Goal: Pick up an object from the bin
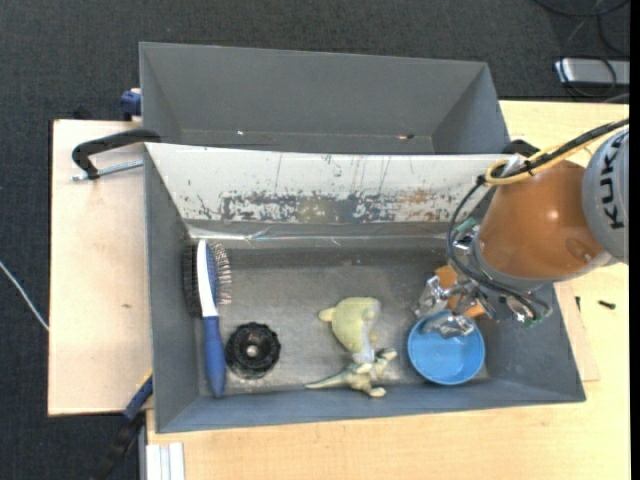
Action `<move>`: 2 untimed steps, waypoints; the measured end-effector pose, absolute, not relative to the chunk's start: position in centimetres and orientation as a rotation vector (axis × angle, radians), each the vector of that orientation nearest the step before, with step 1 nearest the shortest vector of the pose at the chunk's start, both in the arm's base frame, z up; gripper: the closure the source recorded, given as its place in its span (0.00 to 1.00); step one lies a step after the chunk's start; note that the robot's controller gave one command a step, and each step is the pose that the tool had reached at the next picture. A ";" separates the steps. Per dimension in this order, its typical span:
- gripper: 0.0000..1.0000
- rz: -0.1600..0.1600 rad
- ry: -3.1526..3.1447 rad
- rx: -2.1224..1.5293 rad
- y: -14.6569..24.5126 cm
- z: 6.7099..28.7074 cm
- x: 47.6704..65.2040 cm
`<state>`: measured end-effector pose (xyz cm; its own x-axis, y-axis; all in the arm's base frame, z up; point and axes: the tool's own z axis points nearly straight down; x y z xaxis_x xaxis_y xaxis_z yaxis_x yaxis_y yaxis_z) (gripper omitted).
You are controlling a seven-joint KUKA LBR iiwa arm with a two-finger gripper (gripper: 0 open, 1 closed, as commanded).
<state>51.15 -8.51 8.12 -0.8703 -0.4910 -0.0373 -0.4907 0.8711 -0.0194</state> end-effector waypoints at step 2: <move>1.00 -0.005 3.030 -0.790 -8.4 20.0 51.8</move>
Offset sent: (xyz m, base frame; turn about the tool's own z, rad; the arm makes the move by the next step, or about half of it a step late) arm 0.0002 0.0000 0.0743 0.0004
